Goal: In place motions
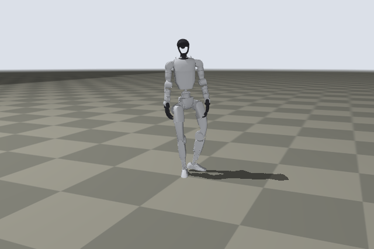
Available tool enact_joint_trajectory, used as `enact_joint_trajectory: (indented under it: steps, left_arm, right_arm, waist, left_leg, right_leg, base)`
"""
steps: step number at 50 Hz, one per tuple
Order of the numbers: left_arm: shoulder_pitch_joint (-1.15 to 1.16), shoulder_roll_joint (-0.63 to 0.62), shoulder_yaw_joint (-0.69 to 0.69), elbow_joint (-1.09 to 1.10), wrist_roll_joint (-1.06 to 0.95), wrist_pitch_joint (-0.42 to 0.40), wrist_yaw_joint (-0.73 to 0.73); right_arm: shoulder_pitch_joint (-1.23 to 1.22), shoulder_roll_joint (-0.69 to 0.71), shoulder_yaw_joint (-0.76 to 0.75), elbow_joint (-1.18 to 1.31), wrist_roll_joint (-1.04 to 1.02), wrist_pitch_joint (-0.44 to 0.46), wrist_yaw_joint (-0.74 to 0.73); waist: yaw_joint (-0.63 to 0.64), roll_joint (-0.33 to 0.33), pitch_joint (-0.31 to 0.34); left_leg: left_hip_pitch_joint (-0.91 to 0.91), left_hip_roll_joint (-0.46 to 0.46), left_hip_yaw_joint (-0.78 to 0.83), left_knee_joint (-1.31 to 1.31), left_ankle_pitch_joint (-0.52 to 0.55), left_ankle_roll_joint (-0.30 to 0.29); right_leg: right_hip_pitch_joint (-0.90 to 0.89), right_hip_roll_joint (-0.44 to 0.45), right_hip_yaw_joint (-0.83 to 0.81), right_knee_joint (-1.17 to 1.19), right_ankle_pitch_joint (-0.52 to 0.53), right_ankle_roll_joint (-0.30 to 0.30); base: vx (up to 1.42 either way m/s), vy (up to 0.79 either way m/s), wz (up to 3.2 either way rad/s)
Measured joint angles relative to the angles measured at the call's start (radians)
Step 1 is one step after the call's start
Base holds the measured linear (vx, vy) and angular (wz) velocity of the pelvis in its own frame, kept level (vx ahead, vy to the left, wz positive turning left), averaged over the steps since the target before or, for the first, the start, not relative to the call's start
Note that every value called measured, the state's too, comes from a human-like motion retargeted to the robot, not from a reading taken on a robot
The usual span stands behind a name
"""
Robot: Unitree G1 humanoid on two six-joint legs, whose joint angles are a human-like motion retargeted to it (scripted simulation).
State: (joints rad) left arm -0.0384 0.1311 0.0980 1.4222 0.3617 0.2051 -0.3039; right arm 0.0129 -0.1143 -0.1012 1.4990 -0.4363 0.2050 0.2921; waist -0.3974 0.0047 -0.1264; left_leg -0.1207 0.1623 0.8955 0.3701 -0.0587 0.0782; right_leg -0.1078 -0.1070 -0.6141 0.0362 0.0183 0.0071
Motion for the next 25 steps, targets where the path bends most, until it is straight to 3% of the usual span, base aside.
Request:
enact_joint_trajectory:
  steps: [2, 3, 6, 9, 13, 15, 16, 17, 18, 19, 22, 25]
  left_arm:
    - [-0.013, 0.011, -0.008, 0.000, 0.009, -0.002, 0.007]
    - [-0.019, 0.015, -0.011, 0.004, 0.014, -0.002, 0.014]
    - [-0.032, 0.012, -0.027, 0.014, 0.018, 0.004, 0.039]
    - [-0.033, -0.008, -0.030, 0.013, -0.007, 0.000, 0.048]
    - [-0.007, -0.036, -0.022, 0.012, -0.030, -0.017, 0.024]
    - [0.020, -0.048, -0.016, 0.014, -0.023, -0.024, 0.013]
    - [0.035, -0.053, -0.015, 0.015, -0.018, -0.026, 0.013]
    - [0.048, -0.056, -0.014, 0.019, -0.012, -0.028, 0.011]
    - [0.059, -0.056, -0.011, 0.025, -0.005, -0.030, 0.005]
    - [0.064, -0.057, -0.002, 0.034, 0.008, -0.030, 0.000]
    - [0.062, -0.042, 0.001, 0.047, 0.061, -0.020, -0.016]
    - [0.070, -0.017, -0.026, 0.033, 0.092, -0.030, -0.028]
  right_arm:
    - [-0.006, -0.001, 0.017, -0.008, -0.033, 0.008, -0.006]
    - [-0.008, -0.003, 0.026, -0.012, -0.047, 0.006, -0.018]
    - [-0.010, -0.013, 0.043, -0.022, -0.070, -0.002, -0.060]
    - [-0.029, -0.028, 0.048, -0.039, -0.086, -0.003, -0.068]
    - [-0.054, -0.043, 0.040, -0.077, -0.093, -0.012, -0.033]
    - [-0.063, -0.046, 0.040, -0.092, -0.082, -0.019, -0.027]
    - [-0.062, -0.047, 0.039, -0.095, -0.077, -0.021, -0.030]
    - [-0.063, -0.046, 0.038, -0.095, -0.071, -0.023, -0.032]
    - [-0.068, -0.045, 0.038, -0.091, -0.064, -0.023, -0.034]
    - [-0.074, -0.039, 0.039, -0.087, -0.053, -0.020, -0.040]
    - [-0.087, -0.016, 0.031, -0.056, 0.009, -0.009, -0.093]
    - [-0.077, -0.024, 0.037, -0.005, 0.028, -0.014, -0.093]
  waist:
    - [0.021, -0.015, -0.011]
    - [0.072, -0.023, -0.016]
    - [0.133, -0.047, -0.002]
    - [0.203, -0.062, 0.025]
    - [0.243, -0.012, 0.057]
    - [0.247, 0.032, 0.061]
    - [0.233, 0.034, 0.052]
    - [0.205, 0.051, 0.042]
    - [0.149, 0.097, 0.027]
    - [0.125, 0.113, 0.021]
    - [0.107, 0.109, 0.047]
    - [0.137, 0.103, 0.050]
  left_leg:
    - [-0.097, 0.035, -0.140, 0.180, -0.021, 0.096]
    - [-0.120, 0.045, -0.185, 0.234, -0.023, 0.115]
    - [-0.177, -0.051, -0.418, 0.283, -0.021, 0.082]
    - [-0.168, -0.170, -0.530, 0.218, -0.067, 0.036]
    - [-0.100, -0.221, -0.529, -0.003, -0.082, -0.003]
    - [-0.067, -0.217, -0.484, -0.139, -0.025, -0.017]
    - [-0.056, -0.259, -0.492, -0.168, -0.069, 0.057]
    - [-0.040, -0.263, -0.472, -0.190, -0.090, 0.088]
    - [-0.013, -0.192, -0.396, -0.200, -0.065, 0.031]
    - [-0.023, -0.179, -0.396, -0.198, -0.054, 0.016]
    - [-0.040, -0.187, -0.445, -0.186, -0.040, 0.002]
    - [-0.009, -0.210, -0.434, -0.217, -0.052, 0.024]
  right_leg:
    - [-0.008, -0.027, 0.035, -0.003, 0.011, 0.017]
    - [-0.018, -0.035, 0.090, 0.009, 0.008, 0.029]
    - [-0.014, -0.038, 0.136, 0.000, 0.024, 0.017]
    - [-0.011, -0.044, 0.197, 0.007, 0.034, 0.011]
    - [0.009, 0.009, 0.242, 0.007, 0.033, 0.004]
    - [0.020, 0.052, 0.272, 0.006, 0.029, 0.002]
    - [0.024, 0.046, 0.278, 0.004, 0.028, 0.005]
    - [0.024, 0.053, 0.271, 0.003, 0.024, 0.006]
    - [0.016, 0.082, 0.237, 0.004, 0.016, 0.003]
    - [0.011, 0.092, 0.238, 0.005, 0.014, 0.000]
    - [0.024, 0.084, 0.261, 0.010, 0.011, -0.001]
    - [0.044, 0.086, 0.251, 0.003, 0.008, -0.005]
  base:
    - [0.18, -0.09, -0.98]
    - [0.17, -0.04, -1.82]
    - [0.20, -0.01, -1.26]
    - [0.12, 0.11, -1.35]
    - [0.17, 0.09, -1.16]
    - [0.19, 0.04, -1.02]
    - [0.18, 0.01, -0.29]
    - [0.17, 0.02, 0.62]
    - [0.13, 0.05, 0.65]
    - [0.07, 0.07, 0.23]
    - [-0.07, 0.09, -0.14]
    - [0.03, 0.09, 0.07]
